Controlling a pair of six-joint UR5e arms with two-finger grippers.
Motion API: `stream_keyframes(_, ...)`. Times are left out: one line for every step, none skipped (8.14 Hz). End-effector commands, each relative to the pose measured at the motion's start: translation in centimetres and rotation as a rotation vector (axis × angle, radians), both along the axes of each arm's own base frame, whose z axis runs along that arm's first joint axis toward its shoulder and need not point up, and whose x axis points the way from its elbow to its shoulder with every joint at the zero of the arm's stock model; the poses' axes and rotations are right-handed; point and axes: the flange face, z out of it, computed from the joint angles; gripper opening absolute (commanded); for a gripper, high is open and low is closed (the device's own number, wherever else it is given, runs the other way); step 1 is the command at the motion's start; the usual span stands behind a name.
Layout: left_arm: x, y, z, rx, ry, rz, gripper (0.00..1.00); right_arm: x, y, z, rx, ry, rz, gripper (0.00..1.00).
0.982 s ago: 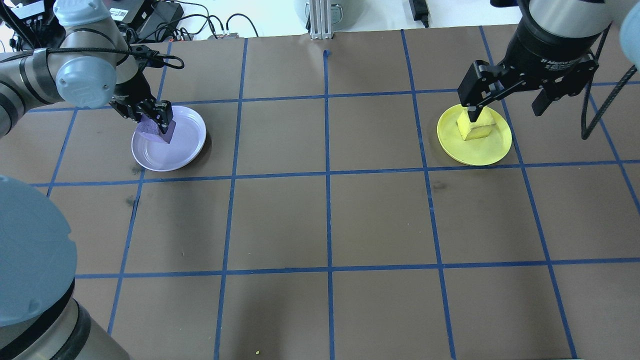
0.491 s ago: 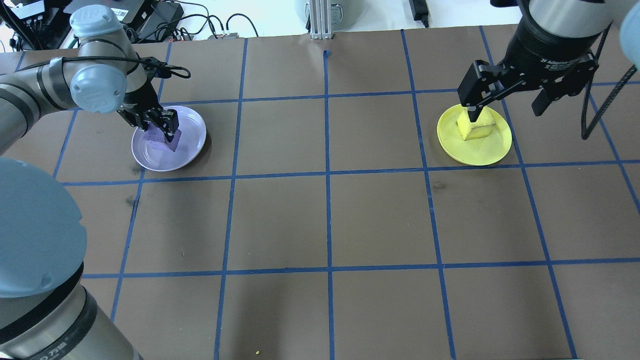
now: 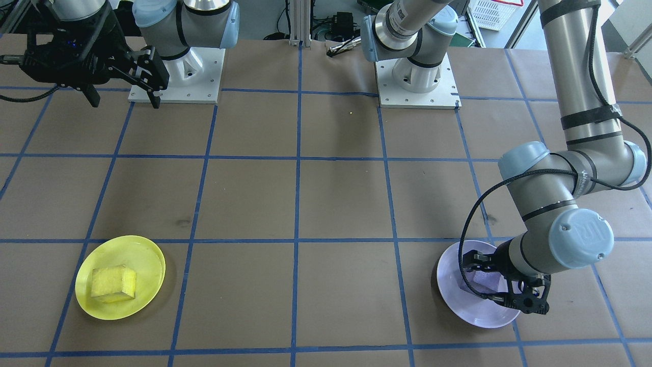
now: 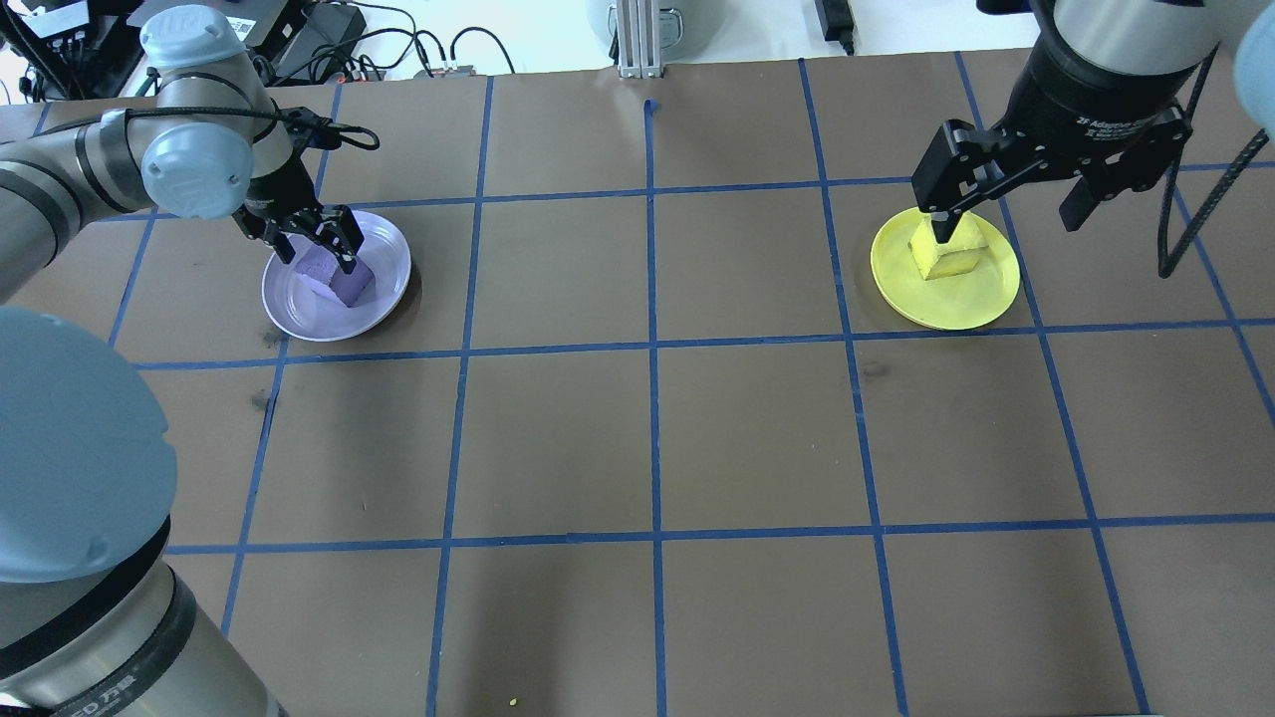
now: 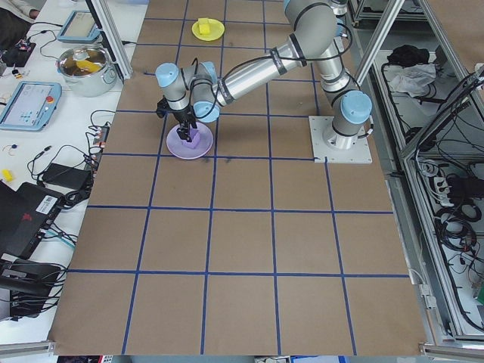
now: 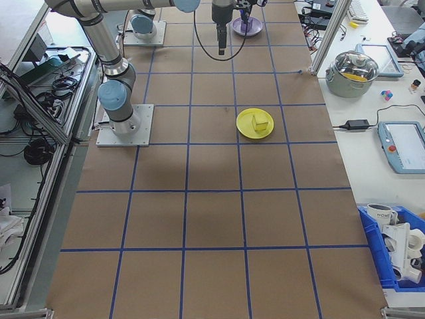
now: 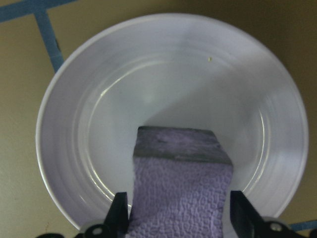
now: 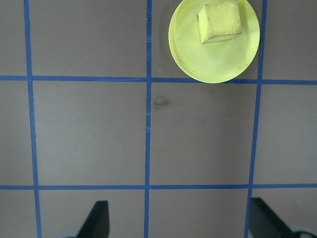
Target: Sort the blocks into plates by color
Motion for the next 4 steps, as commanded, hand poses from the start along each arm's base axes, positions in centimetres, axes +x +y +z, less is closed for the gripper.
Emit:
stream_keyframes(-0.5,-1.3,4.4,-0.072,-0.021,-0.012,1.0,0.0,0.0,0.0,0.0,0.0,0.0,1.0)
stream_keyframes(-1.1,-1.0,6.9,-0.102,-0.024,-0.016,1.0,0.0,0.0,0.0,0.0,0.0,0.0,1.0)
stream_keyframes(-1.8,-0.1,9.8,-0.134,-0.027,0.002,1.0,0.0,0.0,0.0,0.0,0.0,0.0,1.0)
stream_keyframes(-3.8,1.3,12.5,-0.142,-0.012,0.059,1.0,0.0,0.0,0.0,0.0,0.0,0.0,1.0)
